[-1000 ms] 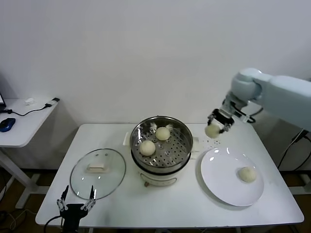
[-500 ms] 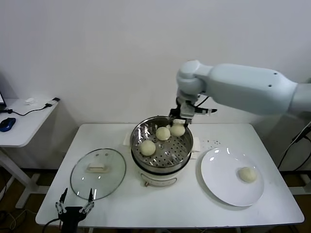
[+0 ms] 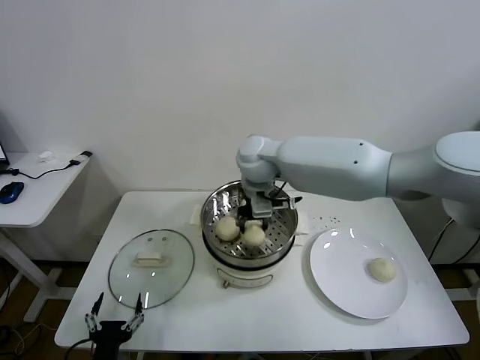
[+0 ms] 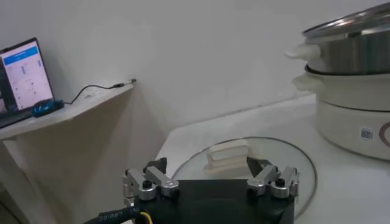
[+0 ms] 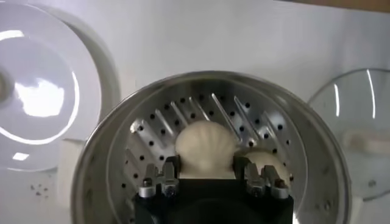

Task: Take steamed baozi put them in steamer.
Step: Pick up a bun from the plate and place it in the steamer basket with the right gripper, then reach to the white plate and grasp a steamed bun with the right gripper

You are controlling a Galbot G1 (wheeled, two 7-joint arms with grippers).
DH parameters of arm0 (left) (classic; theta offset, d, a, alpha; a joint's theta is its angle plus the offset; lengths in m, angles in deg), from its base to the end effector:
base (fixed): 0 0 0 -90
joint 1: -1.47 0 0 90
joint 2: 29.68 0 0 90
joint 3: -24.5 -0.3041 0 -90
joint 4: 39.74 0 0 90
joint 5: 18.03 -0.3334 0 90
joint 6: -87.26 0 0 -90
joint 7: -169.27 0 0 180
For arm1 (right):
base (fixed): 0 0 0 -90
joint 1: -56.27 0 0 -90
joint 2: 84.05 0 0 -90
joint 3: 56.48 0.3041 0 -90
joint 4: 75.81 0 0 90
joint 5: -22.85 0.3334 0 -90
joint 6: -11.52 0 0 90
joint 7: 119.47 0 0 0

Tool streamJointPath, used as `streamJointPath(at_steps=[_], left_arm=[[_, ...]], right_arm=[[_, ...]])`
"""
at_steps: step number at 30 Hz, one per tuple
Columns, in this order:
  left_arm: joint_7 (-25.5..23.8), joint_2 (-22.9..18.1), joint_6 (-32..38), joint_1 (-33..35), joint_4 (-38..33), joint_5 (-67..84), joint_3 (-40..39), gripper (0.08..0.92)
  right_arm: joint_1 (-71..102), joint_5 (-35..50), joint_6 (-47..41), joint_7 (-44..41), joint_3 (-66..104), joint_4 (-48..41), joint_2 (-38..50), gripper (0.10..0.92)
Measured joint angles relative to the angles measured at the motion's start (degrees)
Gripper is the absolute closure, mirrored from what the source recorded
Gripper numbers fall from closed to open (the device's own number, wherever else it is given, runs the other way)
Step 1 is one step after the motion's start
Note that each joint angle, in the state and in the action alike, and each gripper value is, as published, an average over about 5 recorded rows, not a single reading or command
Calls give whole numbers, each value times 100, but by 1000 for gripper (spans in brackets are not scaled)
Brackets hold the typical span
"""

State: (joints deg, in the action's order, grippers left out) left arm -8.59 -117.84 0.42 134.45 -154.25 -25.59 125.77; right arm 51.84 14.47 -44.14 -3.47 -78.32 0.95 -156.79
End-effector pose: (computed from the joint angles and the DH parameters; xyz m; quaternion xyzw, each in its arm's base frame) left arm 0.1060 0.0646 -0.3227 0.0768 -0.9786 -0.1366 0.1331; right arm 0.4607 0.1748 -0.0854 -0.6872 -0.0273 -0.7250 0.0362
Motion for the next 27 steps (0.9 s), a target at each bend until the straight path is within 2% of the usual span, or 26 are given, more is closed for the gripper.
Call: streamJointPath(at_steps=[8,17,27], left_arm=[[8,0,7,29,26,35,44,177],[14,0,24,33,51,48,45,177],[13,2,20,20,-11,52,29,177]], right_arm=[[223,-11,26,26,-24,-22,-41,432],[233,36,61,-17,63,-23,-20,225],[-41,206,125,-126,260,-81,214,203]])
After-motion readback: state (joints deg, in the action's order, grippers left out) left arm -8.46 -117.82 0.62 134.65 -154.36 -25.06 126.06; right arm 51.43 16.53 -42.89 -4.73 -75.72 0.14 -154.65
